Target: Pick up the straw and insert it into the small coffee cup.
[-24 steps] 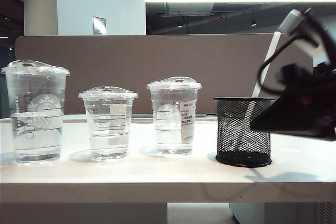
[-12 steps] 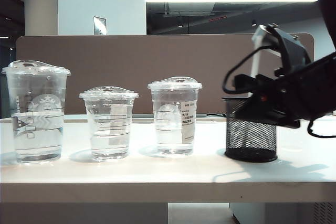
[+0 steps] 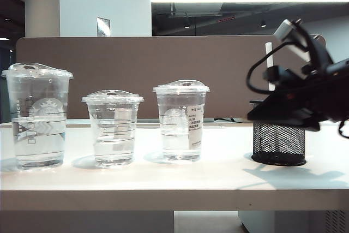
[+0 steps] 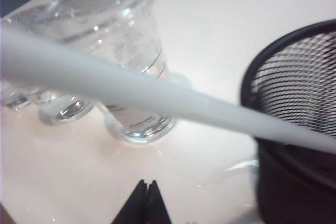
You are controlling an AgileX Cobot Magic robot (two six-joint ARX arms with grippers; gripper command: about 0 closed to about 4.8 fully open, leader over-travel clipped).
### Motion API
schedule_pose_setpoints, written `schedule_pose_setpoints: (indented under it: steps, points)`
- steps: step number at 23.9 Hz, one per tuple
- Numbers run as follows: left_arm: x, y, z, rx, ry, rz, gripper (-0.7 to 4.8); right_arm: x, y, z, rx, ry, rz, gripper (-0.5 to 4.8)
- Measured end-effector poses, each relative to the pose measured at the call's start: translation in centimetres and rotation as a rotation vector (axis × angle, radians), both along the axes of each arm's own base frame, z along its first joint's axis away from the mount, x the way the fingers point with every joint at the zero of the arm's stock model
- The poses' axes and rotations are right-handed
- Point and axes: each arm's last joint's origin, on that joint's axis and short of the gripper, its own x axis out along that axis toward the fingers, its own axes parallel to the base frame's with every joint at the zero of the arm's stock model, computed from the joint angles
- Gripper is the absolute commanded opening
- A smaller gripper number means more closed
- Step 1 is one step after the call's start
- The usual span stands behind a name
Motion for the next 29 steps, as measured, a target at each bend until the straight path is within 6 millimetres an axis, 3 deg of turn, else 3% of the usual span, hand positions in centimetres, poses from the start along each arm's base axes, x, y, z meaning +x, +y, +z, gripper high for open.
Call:
schedule_pose_setpoints:
  steps: [3, 5, 7, 10, 21, 29]
  points:
    - [0.0, 0.0, 0.0, 0.002, -0.001, 0.004, 0.22, -1.0, -0.6, 1.1, 0.006, -0.029, -0.025, 1.23]
    - [0.0, 0.0, 0.0, 0.002, -0.001, 0.004, 0.22, -1.8, -1.1, 2.3, -0.023, -0.038, -0.070, 1.24]
    - [0.0, 0.0, 0.0, 0.005, -0.003, 0.003, 0.22, -2.6, -1.4, 3.2, -0.084, -0.080, -0.076, 1.83]
    - [0.0, 0.0, 0.0, 0.018, -0.009, 0.001, 0.22, -3.3, -1.7, 3.6, -0.173, -0.113, -0.054, 2.19]
    - [0.0, 0.0, 0.0, 0.025, -0.014, 0.001, 0.22, -3.1, -1.9, 4.3, -0.439, -0.241, -0.055, 2.25]
    - [0.0, 0.0, 0.0, 0.025, -0.014, 0.001, 0.22, -0.5, -0.9, 4.8, -0.494, -0.232, -0.035, 2.22]
